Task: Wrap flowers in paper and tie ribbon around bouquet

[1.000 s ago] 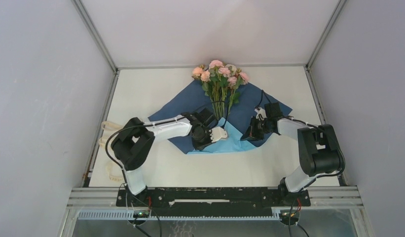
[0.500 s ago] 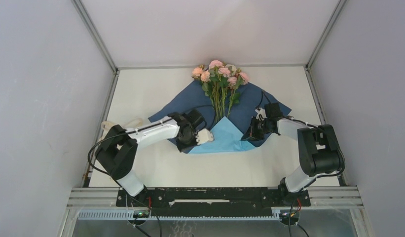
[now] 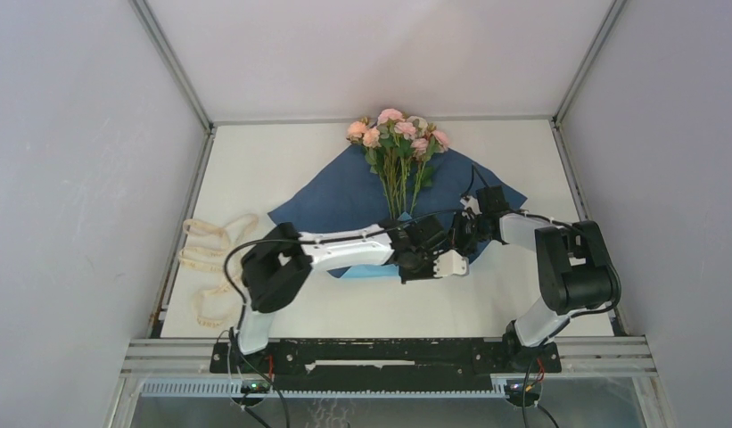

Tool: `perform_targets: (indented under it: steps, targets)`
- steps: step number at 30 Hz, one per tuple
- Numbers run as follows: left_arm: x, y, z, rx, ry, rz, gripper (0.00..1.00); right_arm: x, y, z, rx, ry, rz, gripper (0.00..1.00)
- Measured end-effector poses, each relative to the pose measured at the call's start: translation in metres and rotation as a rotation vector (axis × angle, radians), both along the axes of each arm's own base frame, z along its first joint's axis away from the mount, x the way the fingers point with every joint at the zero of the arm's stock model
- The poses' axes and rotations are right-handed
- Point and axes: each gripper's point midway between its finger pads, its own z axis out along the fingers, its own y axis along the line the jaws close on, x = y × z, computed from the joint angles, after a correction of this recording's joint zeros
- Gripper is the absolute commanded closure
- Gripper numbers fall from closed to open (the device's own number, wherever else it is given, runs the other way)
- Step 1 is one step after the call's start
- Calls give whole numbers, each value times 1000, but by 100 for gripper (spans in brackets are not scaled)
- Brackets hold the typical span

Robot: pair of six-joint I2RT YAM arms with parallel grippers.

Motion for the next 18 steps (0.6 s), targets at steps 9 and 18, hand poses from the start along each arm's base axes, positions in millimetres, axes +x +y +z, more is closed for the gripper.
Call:
perform_targets:
  steps: [9, 18]
  targets:
    - [32, -27, -29, -50, -65, 81, 94, -3, 1, -2, -4, 8, 9, 100]
    - [35, -14, -33, -58, -75, 107, 96, -4, -1, -1, -6, 9, 8, 100]
